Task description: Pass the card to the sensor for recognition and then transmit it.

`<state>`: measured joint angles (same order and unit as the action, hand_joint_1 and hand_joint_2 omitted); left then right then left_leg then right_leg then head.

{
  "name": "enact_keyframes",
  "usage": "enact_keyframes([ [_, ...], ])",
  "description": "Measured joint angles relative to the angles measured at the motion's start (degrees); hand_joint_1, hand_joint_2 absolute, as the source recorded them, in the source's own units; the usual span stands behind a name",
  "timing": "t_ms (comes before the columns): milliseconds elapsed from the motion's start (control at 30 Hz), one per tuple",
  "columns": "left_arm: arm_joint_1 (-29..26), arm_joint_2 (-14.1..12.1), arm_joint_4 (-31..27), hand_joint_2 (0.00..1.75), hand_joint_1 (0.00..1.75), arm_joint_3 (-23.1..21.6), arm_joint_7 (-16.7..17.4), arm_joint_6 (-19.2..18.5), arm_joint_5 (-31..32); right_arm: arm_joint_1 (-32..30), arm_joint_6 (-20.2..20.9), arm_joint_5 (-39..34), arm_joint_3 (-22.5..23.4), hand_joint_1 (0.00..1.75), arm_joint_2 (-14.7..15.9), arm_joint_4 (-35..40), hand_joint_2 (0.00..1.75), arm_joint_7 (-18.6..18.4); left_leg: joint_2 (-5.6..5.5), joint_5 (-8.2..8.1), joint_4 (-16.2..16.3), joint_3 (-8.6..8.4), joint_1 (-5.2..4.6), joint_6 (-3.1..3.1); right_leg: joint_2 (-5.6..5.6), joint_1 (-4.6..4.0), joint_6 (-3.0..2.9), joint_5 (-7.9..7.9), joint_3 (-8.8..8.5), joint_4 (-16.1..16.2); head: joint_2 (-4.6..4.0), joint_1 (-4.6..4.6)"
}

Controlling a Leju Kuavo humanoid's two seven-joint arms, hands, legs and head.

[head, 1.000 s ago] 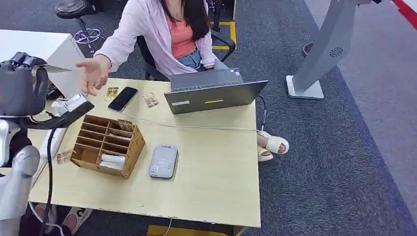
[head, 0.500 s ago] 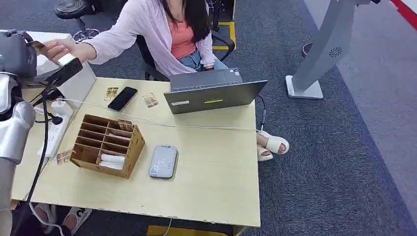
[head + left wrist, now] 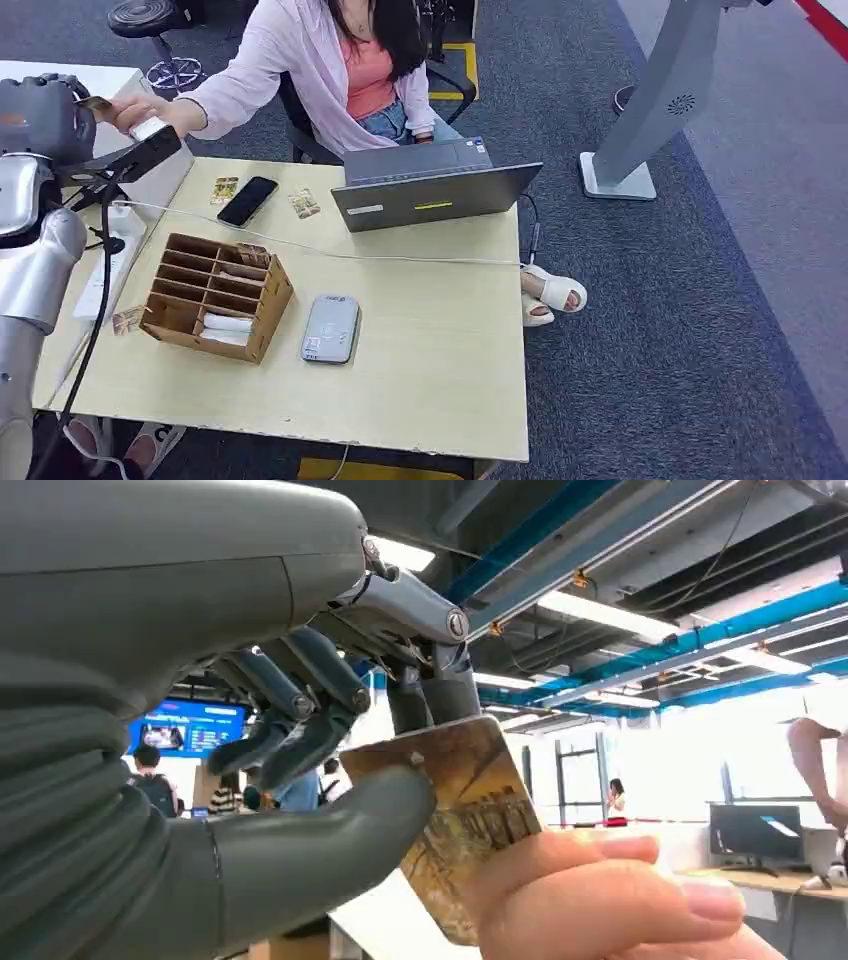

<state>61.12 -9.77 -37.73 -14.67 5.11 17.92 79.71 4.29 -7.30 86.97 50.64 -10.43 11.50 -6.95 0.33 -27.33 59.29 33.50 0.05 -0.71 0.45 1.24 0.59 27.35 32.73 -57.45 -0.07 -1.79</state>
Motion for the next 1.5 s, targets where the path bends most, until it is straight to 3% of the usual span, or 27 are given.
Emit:
enact_keyframes([
  [133, -0.61, 0.04, -0.02, 1.75, 0.0, 0.0, -0.8, 2.94, -1.5, -0.01, -0.11, -0.04, 0.02, 0.0, 0.0, 0.0, 1.75, 0.02, -0.02, 0.0, 0.0, 0.01, 0.0, 0.0, -0.03, 0.01, 0.0, 0.0, -0.01, 0.0, 0.0, 0.0],
  [200, -2.87, -0.07, -1.9, 1.75, 0.0, 0.13, -3.11, 6.4, -4.0, -0.01, -0.22, -0.18, 0.02, 0.0, 0.0, 0.0, 1.75, 0.02, -0.02, 0.0, -0.02, -0.02, -0.02, 0.0, -0.04, 0.03, 0.0, 0.0, -0.05, 0.0, 0.0, -0.02],
  [267, -9.71, -0.46, -9.92, 1.75, 0.0, 1.12, -8.73, 12.51, -10.31, -0.06, -0.48, -0.48, 0.02, 0.0, 0.0, -0.02, 1.75, 0.0, 0.06, -0.04, -0.04, -0.13, -0.09, -0.01, 0.04, 0.06, 0.0, 0.01, -0.12, -0.02, 0.0, 0.07],
  [333, -20.21, -0.37, -23.11, 1.75, 0.0, 2.93, -12.05, 16.77, -14.56, -0.23, -0.96, -0.74, 0.13, 0.0, -0.09, -0.02, 1.75, -0.07, 0.27, -0.19, -0.06, -0.24, -0.14, -0.04, 0.26, 0.11, 0.02, 0.06, -0.13, -0.02, 0.0, 0.18],
  [433, -30.19, -0.02, -35.2, 1.75, 0.0, 4.79, -12.79, 17.02, -15.24, -0.44, -1.07, -1.01, 0.28, 0.0, -0.11, -0.02, 1.75, -0.07, 0.2, -0.21, -0.05, -0.06, -0.08, -0.03, 0.21, 0.06, 0.01, 0.1, 0.01, 0.02, 0.0, 0.0],
  [533, -33.86, 0.02, -41.67, 1.75, 0.0, 6.69, -12.83, 16.7, -15.26, -0.49, -1.07, -0.96, 0.33, 0.0, -0.11, -0.02, 1.75, -0.07, 0.05, -0.19, -0.05, 0.0, -0.07, -0.03, 0.03, 0.06, 0.01, 0.1, 0.02, 0.03, 0.0, 0.0],
  [700, -36.01, 0.02, -46.31, 1.75, 0.0, 8.22, -13.42, 16.3, -15.26, -0.48, -1.07, -0.85, 0.35, 0.0, -0.11, -0.02, 1.75, -0.07, 0.02, -0.13, -0.05, -0.02, -0.06, -0.04, -0.01, 0.05, 0.01, 0.05, -0.01, 0.03, 0.0, 0.02],
  [933, -36.78, 0.04, -48.46, 1.75, 0.0, 9.07, -13.42, 16.22, -15.26, -0.48, -1.07, -0.85, 0.37, 0.0, -0.11, -0.02, 1.75, -0.07, 0.01, -0.09, -0.05, -0.02, -0.05, -0.03, -0.01, 0.05, 0.01, 0.03, -0.03, 0.02, 0.0, 0.0],
  [1000, -37.77, 0.07, -49.42, 1.75, 0.0, 9.2, -15.07, 17.73, -18.04, -0.42, -1.05, -0.83, 0.37, 0.0, -0.11, -0.02, 1.75, -0.31, 0.02, -0.1, -0.06, -0.01, -0.05, -0.03, 0.0, 0.05, 0.01, 0.03, -0.07, 0.0, 0.0, -0.02],
  [1100, -45.58, 0.8, -57.5, 1.75, 0.0, 10.81, -22.12, 21.15, -30.96, -0.61, -1.35, -1.49, 0.55, 0.0, -0.13, -0.02, 1.75, -0.53, 0.31, -0.25, -0.07, -0.09, -0.07, -0.05, 0.29, 0.06, 0.03, 0.06, -0.07, 0.0, 0.0, 0.0],
  [1200, -57.1, 2.66, -66.67, 1.75, 0.0, 15.24, -32.76, 20.13, -49.2, -0.78, -2.16, -2.42, 1.35, 0.0, -0.15, -0.02, 1.75, 0.04, 0.44, -0.45, -0.06, -0.13, -0.06, -0.04, 0.43, 0.06, 0.06, 0.25, -0.01, 0.03, 0.0, 0.04],
  [1233, -60.56, 3.37, -69.01, 1.75, 0.0, 17.23, -36.25, 18.83, -55.17, -0.85, -2.32, -2.62, 1.57, 0.0, -0.15, -0.02, 1.75, 0.11, 0.41, -0.47, -0.06, -0.09, -0.06, -0.06, 0.41, 0.05, 0.07, 0.31, -0.04, 0.03, 0.0, 0.02],
  [1300, -66.86, 6.41, -73.97, 1.75, 0.0, 23.49, -42.5, 10.27, -70.91, -0.93, -2.89, -3.52, 2.14, 0.0, -0.17, -0.02, 1.75, 0.55, 0.34, -0.52, -0.06, -0.07, -0.06, -0.08, 0.31, 0.05, 0.07, 0.4, -0.03, 0.05, 0.0, -0.02],
  [1333, -69.0, 7.79, -76.05, 1.75, 0.0, 27.1, -44.07, 5.26, -78.33, -0.94, -3.13, -3.76, 2.52, 0.0, -0.2, -0.02, 1.75, 0.66, 0.34, -0.54, -0.07, -0.07, -0.06, -0.09, 0.31, 0.05, 0.07, 0.41, -0.03, 0.05, 0.0, -0.02],
  [1367, -70.27, 9.95, -77.33, 1.75, 0.0, 31.77, -44.7, -1.21, -88.32, -0.98, -3.28, -4.0, 2.89, 0.0, -0.24, -0.02, 1.75, 0.66, 0.31, -0.58, -0.07, -0.06, -0.06, -0.14, 0.24, 0.05, 0.08, 0.41, -0.04, 0.06, 0.0, 0.0],
  [1400, -70.62, 11.94, -77.09, 1.75, 0.0, 36.87, -43.16, -9.28, -98.92, -1.06, -3.3, -3.82, 3.15, 0.0, -0.33, -0.02, 1.75, 0.5, 0.22, -0.64, -0.08, -0.04, -0.07, -0.21, 0.13, 0.06, 0.23, 0.51, -0.08, 0.08, 0.0, -0.02],
  [1433, -70.1, 13.07, -72.61, 1.75, 0.0, 43.73, -39.05, -16.59, -112.76, -1.09, -3.23, -3.23, 3.21, 0.0, -0.33, -0.02, 1.75, 0.37, 0.19, -0.63, -0.11, -0.12, -0.07, -0.2, 0.14, 0.07, 0.18, 0.55, -0.15, 0.09, 0.0, -0.22],
  [1500, -66.58, 11.74, -56.55, 1.75, 0.0, 59.23, -27.02, -27.76, -137.81, -0.96, -2.86, -2.34, 3.21, 0.0, -0.35, -0.11, 1.75, 0.35, 0.38, -0.71, -0.27, -0.52, -0.14, 0.1, 0.3, 0.09, -0.05, 0.6, -0.32, 0.07, 0.0, -0.63],
])
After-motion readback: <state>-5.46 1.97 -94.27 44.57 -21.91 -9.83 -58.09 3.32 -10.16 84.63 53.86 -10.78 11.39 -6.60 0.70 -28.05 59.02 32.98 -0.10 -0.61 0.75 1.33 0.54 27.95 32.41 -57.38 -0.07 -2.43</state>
